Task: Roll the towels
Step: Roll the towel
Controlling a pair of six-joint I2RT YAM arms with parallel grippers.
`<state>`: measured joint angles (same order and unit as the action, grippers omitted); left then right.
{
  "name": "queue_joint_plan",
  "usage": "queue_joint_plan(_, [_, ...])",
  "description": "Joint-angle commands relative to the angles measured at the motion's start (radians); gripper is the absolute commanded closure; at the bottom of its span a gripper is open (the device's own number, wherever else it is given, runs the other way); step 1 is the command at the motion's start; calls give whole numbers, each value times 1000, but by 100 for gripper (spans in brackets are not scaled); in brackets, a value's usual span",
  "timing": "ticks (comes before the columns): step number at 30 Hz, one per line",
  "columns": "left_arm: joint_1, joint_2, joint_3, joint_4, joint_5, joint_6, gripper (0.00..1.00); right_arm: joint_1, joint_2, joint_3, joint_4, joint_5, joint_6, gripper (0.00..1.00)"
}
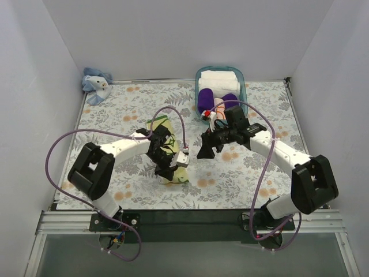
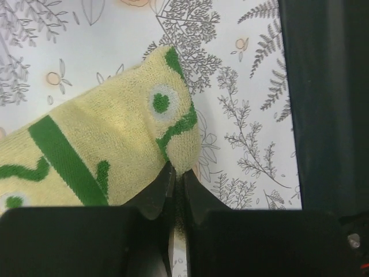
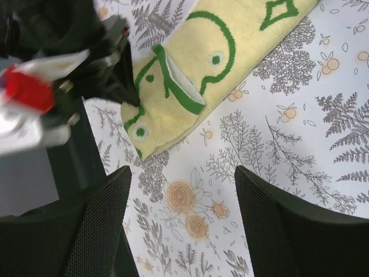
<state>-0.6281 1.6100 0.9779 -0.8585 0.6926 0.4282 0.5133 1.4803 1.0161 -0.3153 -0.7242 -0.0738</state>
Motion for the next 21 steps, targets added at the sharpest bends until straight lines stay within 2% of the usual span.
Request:
queue_joint_plan(1, [82,94,59,-157,211,122,99,17,-84,-57,-2,-15,-155,34])
queue_joint_plan(7, [189,270,145,-312,320,216,96,148,-164,-93,4,12,-346,34])
queue_joint_plan(12, [228,367,205,-387,352,254,93,290,-126,-93,33,127,-447,32])
queue_joint_plan(18, [249,475,248,-438,375,282,89,439,-54,-113,163,304,-486,32])
queue_joint_plan(21, [261,504,260,-444,370,288,88,485,-3,-109,212,319,-474,34])
